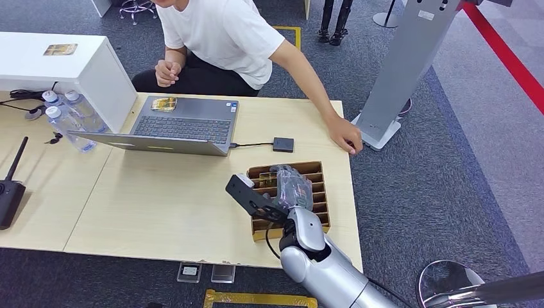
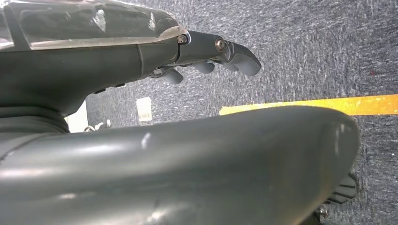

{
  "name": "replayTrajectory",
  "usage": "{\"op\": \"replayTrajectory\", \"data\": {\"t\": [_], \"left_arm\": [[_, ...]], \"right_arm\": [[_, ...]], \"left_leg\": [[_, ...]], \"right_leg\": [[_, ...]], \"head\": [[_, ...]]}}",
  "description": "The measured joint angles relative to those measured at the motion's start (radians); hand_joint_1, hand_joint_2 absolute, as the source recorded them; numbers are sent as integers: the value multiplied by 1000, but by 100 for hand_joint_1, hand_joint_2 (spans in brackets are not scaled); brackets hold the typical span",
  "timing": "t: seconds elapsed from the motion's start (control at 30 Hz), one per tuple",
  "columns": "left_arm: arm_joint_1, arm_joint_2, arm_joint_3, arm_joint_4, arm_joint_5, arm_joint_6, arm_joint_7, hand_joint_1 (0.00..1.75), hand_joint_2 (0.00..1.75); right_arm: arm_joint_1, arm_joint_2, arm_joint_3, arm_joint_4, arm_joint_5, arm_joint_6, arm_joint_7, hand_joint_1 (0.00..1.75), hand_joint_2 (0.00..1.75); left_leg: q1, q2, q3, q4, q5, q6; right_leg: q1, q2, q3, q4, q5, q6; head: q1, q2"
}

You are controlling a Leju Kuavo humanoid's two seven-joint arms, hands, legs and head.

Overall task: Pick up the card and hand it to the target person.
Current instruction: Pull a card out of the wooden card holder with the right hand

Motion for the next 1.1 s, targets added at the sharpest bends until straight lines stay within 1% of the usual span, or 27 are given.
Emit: {"op": "replayTrajectory", "data": {"t": [0.1,0.2,0.3,0.37,0.43,0.53,0.67,0.83,1.07,1.1], "left_arm": [[0,0,0,0,0,0,0,0,0],[0,0,0,0,1,-1,0,0,0],[0,0,0,0,1,-3,0,0,0],[0,0,0,0,1,-3,0,0,0],[0,0,0,0,1,-3,0,0,0],[0,0,0,0,1,-3,0,0,0],[0,0,0,0,1,-3,0,0,0],[0,0,0,0,-7,-13,-9,0,0],[0,0,-1,0,-5,-2,-13,0,0],[0,0,-1,0,-4,0,-12,0,0]], "right_arm": [[-4,5,0,9,0,0,-1,66,175],[-7,9,1,17,0,0,-3,77,175],[-8,12,1,23,-1,-2,-6,97,175],[-10,13,2,27,-2,-5,-8,122,175],[-12,15,2,32,-4,-10,-10,139,175],[-16,16,2,37,-5,-12,-12,143,175],[-19,17,2,42,-7,-12,-14,162,175],[-18,17,2,45,-8,-16,-14,162,175],[-17,16,2,46,-7,-19,-13,162,175],[-14,16,2,45,-1,-44,-26,162,175]], "left_leg": [[0,0,0,0,0,0],[0,0,0,0,0,0],[0,0,0,0,0,0],[0,0,0,0,0,0],[0,0,0,0,0,0],[0,0,0,0,0,0],[0,0,0,0,0,0],[0,0,1,0,0,0],[0,0,1,0,0,0],[0,0,1,0,0,0]], "right_leg": [[0,0,0,0,0,0],[0,0,0,0,0,0],[0,0,0,0,0,0],[0,0,0,0,0,0],[0,0,0,0,0,0],[0,0,0,0,0,0],[0,0,0,0,0,0],[0,0,0,0,0,0],[0,0,0,0,0,0],[0,0,0,0,0,0]], "head": [[0,0],[0,0],[0,0],[0,0],[0,0],[0,0],[0,0],[0,0],[0,0],[0,0]]}}
